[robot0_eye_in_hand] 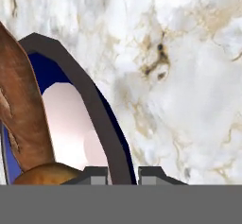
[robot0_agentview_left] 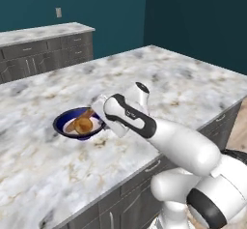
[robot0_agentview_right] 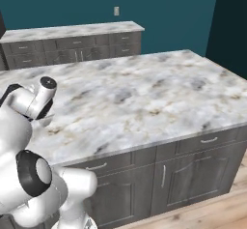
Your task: Pick up the heated bread from the toaster oven and place it in the bowl. Then move the bread bowl to the dining counter.
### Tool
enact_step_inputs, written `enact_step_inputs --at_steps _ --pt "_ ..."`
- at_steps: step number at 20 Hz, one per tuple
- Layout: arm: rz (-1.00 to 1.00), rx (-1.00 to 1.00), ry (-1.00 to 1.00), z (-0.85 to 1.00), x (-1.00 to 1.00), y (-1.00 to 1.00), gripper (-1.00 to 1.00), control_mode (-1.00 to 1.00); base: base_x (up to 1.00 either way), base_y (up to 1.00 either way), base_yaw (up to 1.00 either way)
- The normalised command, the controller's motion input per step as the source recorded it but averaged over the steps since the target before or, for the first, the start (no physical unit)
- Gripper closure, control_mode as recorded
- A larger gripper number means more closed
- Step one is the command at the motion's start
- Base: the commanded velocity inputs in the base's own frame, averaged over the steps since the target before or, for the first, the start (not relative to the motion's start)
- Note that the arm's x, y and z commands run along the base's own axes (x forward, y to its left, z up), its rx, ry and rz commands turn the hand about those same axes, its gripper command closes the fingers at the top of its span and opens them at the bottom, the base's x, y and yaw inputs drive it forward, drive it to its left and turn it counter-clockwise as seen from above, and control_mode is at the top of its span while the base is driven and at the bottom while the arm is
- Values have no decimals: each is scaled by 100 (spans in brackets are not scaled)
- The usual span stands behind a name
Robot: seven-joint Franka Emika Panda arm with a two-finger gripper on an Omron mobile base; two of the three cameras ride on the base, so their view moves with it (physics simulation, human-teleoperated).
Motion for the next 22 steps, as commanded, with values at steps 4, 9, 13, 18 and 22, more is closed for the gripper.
enact_step_inputs --at_steps 4,9,13,18,22 --pt "1 -18 -16 -95 35 67 100 -100 0 0 0" --pt "0 -5 -23 -65 32 45 100 -100 0 0 0" --pt "0 -1 -7 -38 0 0 100 -100 0 0 0" --pt "-2 0 0 0 0 -2 100 -100 0 0 0" --pt "-6 0 5 -2 9 -1 -100 -100 0 0 0"
